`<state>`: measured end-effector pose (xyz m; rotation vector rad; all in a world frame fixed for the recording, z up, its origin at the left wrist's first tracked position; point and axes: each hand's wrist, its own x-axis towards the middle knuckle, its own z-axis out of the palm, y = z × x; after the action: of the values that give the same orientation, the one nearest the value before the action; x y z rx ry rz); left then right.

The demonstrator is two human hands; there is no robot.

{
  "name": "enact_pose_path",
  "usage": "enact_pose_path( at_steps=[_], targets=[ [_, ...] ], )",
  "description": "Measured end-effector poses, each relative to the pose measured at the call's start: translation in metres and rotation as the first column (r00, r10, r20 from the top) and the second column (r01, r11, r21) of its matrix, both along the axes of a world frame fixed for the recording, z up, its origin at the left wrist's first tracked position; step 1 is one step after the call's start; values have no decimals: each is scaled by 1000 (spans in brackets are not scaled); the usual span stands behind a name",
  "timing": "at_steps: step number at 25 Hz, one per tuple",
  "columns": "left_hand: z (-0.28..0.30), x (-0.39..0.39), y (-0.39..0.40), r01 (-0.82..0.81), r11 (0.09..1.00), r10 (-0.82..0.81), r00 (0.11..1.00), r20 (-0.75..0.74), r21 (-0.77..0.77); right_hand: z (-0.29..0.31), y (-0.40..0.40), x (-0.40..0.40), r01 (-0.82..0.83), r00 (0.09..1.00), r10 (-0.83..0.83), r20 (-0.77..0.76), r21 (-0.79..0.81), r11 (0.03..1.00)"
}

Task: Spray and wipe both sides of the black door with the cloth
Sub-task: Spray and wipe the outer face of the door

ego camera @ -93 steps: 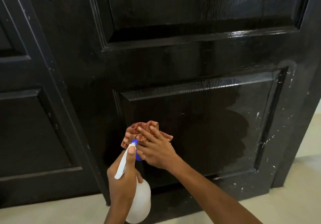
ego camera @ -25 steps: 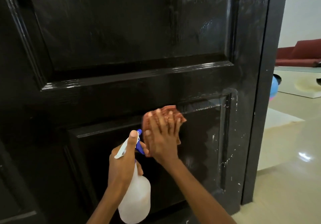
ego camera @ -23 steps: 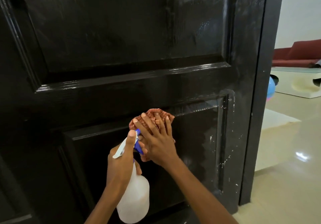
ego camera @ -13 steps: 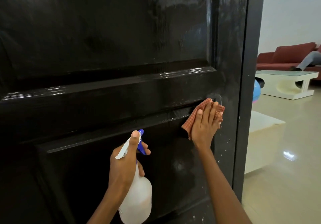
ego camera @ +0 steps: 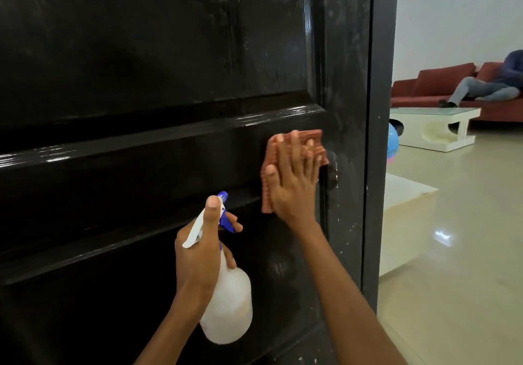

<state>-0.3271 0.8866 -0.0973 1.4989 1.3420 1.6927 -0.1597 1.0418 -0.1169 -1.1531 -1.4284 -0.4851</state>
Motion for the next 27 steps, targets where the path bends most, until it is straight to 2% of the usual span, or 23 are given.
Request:
enact_pose_path(
  at_steps=[2, 3, 5, 7, 8, 9, 12, 13, 15, 16, 18, 20, 23, 25, 26, 27],
  targets=[
    [4, 10, 6, 28, 1000, -28, 1000, 6, -7, 2, 23, 50, 62, 956, -87, -279, -97, 993],
    [4, 13, 10, 41, 999, -41, 999, 7, -19, -2, 31, 70, 44, 901, -104, -421, -149, 988],
    [4, 19, 17, 74, 996, -74, 997, 18, -47, -15, 35, 89, -37, 723, -142, -677, -243, 969],
    [6, 24, 22, 102, 993, -101, 995, 27, -59, -22, 28, 80, -120, 528, -204, -824, -310, 943],
    [8, 26, 24, 112, 992, -111, 993, 27, -54, -17, 24, 68, -145, 505, -210, -837, -322, 936],
    [10, 27, 26, 121, 992, -120, 992, 25, -46, -8, 21, 54, -144, 551, -189, -813, -315, 938],
    [15, 34, 33, 133, 991, -133, 991, 24, -14, 40, 16, 22, -67, 844, -39, -536, -176, 982],
    [17, 37, 35, 136, 991, -136, 990, 27, -8, 57, 19, 26, -41, 901, -15, -433, -121, 992],
    [21, 44, 38, 158, 987, -158, 987, 28, -1, 81, 29, 51, -9, 947, -10, -320, -58, 998],
    [24, 49, 40, 174, 985, -174, 984, 25, -1, 85, 34, 67, 4, 944, -25, -329, -65, 998],
    [30, 59, 44, 203, 979, -203, 979, 15, -3, 71, 44, 98, -16, 871, -53, -488, -136, 991],
    [33, 65, 48, 222, 975, -222, 975, 6, -9, 33, 46, 113, -80, 713, -94, -694, -214, 974],
    [21, 67, 47, 220, 975, -220, 975, -1, -38, -52, 29, 89, -154, 507, -214, -835, -332, 931],
    [3, 62, 42, 196, 978, -197, 980, -9, -72, -90, 12, 52, -182, 428, -271, -862, -376, 909],
    [-8, 59, 38, 176, 981, -178, 984, -11, -83, -96, 6, 35, -219, 414, -271, -869, -385, 897],
    [-16, 55, 33, 161, 983, -162, 987, -10, -83, -89, 4, 23, -254, 436, -235, -868, -370, 894]
  ],
)
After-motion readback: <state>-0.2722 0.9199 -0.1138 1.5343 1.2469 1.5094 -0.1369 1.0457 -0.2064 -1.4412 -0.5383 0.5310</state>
